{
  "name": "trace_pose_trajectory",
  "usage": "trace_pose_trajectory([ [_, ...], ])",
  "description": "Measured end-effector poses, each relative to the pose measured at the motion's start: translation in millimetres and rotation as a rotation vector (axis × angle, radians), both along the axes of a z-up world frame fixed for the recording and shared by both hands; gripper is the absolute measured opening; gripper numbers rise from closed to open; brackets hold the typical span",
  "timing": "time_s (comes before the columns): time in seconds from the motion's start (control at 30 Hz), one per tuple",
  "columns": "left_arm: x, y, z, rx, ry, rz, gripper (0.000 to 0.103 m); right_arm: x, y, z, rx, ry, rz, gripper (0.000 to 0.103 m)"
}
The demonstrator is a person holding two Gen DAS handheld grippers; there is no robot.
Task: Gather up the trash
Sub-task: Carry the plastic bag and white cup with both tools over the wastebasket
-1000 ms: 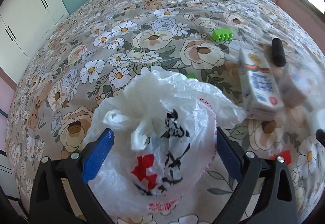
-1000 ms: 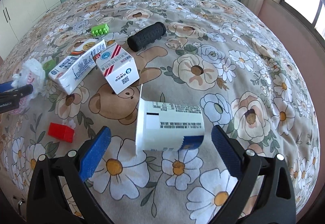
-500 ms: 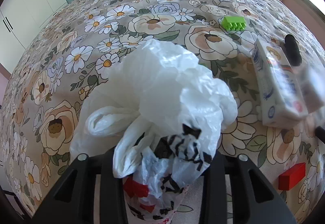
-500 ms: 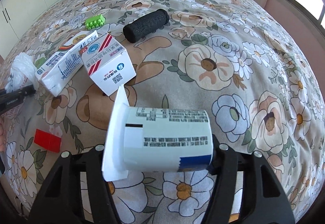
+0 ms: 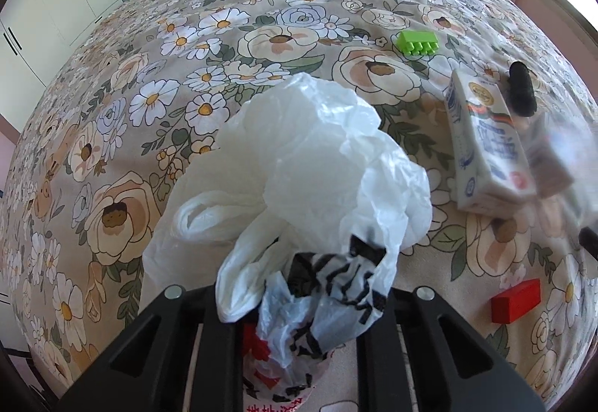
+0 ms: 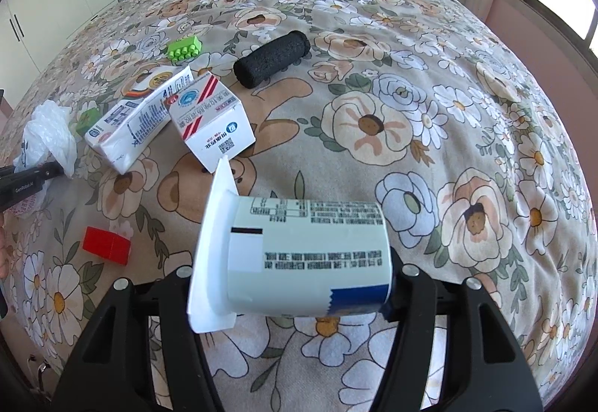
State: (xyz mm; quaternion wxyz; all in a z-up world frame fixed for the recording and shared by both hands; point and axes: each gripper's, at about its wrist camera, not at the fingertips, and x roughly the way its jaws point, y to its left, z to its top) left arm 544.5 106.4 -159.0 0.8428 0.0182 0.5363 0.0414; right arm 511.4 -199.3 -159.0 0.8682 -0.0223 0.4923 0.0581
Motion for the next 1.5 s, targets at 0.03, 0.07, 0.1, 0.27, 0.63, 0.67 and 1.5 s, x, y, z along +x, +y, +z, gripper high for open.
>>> trace_pose_trajectory([
  [0.03, -3, -1, 6, 0.001, -0.005, -0.004, 0.018, -3, 0, 7, 0.0, -0.008, 0.004, 0.062],
  [0.07, -8, -2, 13, 0.0, -0.011, -0.008, 0.018, -6, 0, 14, -0.003, -0.016, 0.01, 0.061],
  [0.1, -12, -3, 20, -0.002, -0.018, -0.011, 0.018, -10, 1, 22, -0.006, -0.026, 0.016, 0.061],
  [0.27, -40, -13, 72, -0.009, -0.075, -0.048, 0.018, -34, 4, 74, -0.032, -0.096, 0.052, 0.061],
  [0.63, -149, -39, 217, -0.008, -0.271, -0.142, 0.018, -132, 13, 218, -0.062, -0.288, 0.149, 0.062],
  [0.67, -163, -42, 230, -0.006, -0.291, -0.152, 0.018, -143, 14, 230, -0.063, -0.302, 0.16, 0.062],
  [1.5, -412, -75, 305, 0.009, -0.454, -0.352, 0.018, -403, 29, 317, -0.014, -0.416, 0.431, 0.062],
])
